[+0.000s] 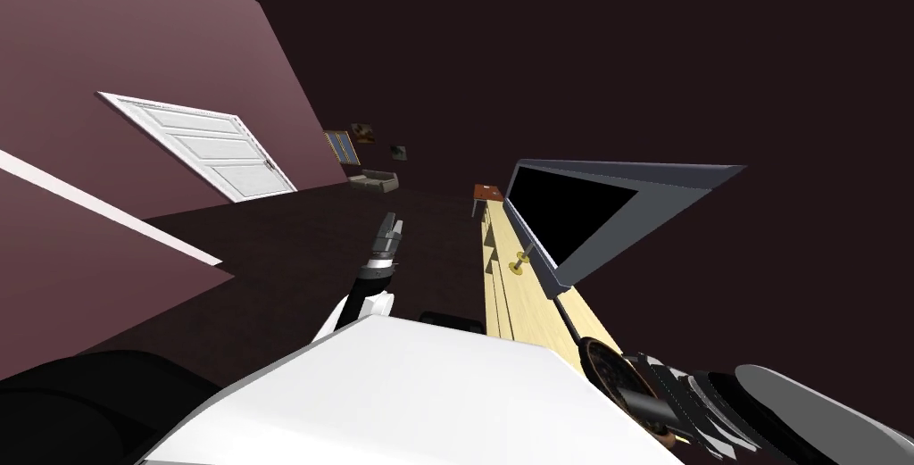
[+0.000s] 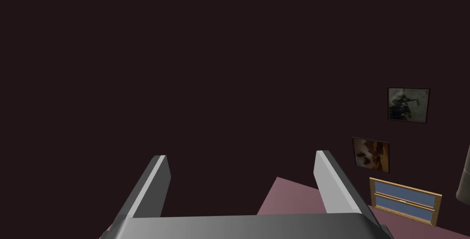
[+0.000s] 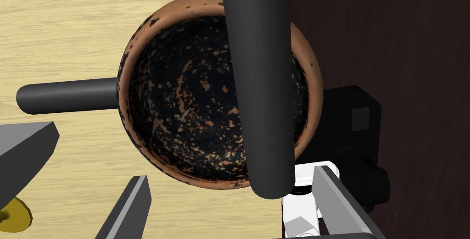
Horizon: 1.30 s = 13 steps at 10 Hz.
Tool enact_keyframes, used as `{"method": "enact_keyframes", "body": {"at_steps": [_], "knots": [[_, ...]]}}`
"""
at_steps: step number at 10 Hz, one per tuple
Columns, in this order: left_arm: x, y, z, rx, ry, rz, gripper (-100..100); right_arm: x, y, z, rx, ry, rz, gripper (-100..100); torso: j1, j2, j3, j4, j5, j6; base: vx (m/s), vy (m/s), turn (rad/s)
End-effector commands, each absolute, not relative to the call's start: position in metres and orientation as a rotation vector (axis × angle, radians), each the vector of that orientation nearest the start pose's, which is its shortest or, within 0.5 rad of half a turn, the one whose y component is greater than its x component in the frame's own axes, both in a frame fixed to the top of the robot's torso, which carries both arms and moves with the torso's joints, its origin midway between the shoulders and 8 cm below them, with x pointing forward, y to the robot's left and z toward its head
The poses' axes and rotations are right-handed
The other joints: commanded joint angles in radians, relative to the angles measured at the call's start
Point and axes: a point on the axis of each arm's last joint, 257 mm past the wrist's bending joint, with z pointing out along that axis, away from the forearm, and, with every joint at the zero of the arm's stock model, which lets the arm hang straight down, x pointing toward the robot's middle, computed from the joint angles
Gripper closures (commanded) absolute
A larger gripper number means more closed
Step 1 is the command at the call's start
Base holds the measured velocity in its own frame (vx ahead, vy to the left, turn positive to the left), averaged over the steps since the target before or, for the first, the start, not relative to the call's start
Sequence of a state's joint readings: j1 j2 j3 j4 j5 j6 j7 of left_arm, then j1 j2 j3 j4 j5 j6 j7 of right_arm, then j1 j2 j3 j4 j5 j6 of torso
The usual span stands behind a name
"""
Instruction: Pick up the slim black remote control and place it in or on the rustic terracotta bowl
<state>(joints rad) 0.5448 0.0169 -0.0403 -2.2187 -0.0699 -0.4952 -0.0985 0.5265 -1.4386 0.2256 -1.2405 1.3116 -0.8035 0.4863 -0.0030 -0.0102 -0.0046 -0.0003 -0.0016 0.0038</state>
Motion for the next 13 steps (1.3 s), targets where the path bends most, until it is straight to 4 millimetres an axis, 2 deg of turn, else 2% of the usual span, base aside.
{"method": "enact_keyframes", "body": {"at_steps": [1, 8, 9, 10, 13], "knots": [[0.355, 0.264, -0.020, -0.647, 0.769, -1.171, 0, 0.129, -0.635, -0.365, -2.022, 2.319, -0.077, -100, 0.000, 0.000, 0.000, 0.000, 0.000, 0.000, 0.072, 0.066, -0.202], [0.355, 0.264, -0.020, -0.647, 0.769, -1.171, 0, 0.146, -0.655, -0.322, -2.128, 2.208, -0.087, -100, 0.002, -0.002, -0.002, -0.001, 0.001, -0.001, 0.066, 0.055, -0.137], [0.355, 0.264, -0.020, -0.647, 0.769, -1.171, 0, 0.145, -0.652, -0.326, -2.116, 2.221, -0.088, -100, 0.001, -0.002, -0.001, -0.001, 0.000, -0.001, 0.019, 0.026, -0.030], [0.355, 0.264, -0.020, -0.647, 0.769, -1.171, 0, 0.144, -0.652, -0.325, -2.121, 2.217, -0.086, 0, 0.000, 0.000, -0.001, 0.000, 0.000, -0.002, 0.004, 0.005, 0.005], [0.355, 0.264, -0.020, -0.647, 0.769, -1.171, 0, 0.145, -0.652, -0.325, -2.120, 2.217, -0.086, 0, -0.003, 0.001, 0.001, 0.000, -0.001, -0.001, 0.000, 0.000, 0.000]]}}
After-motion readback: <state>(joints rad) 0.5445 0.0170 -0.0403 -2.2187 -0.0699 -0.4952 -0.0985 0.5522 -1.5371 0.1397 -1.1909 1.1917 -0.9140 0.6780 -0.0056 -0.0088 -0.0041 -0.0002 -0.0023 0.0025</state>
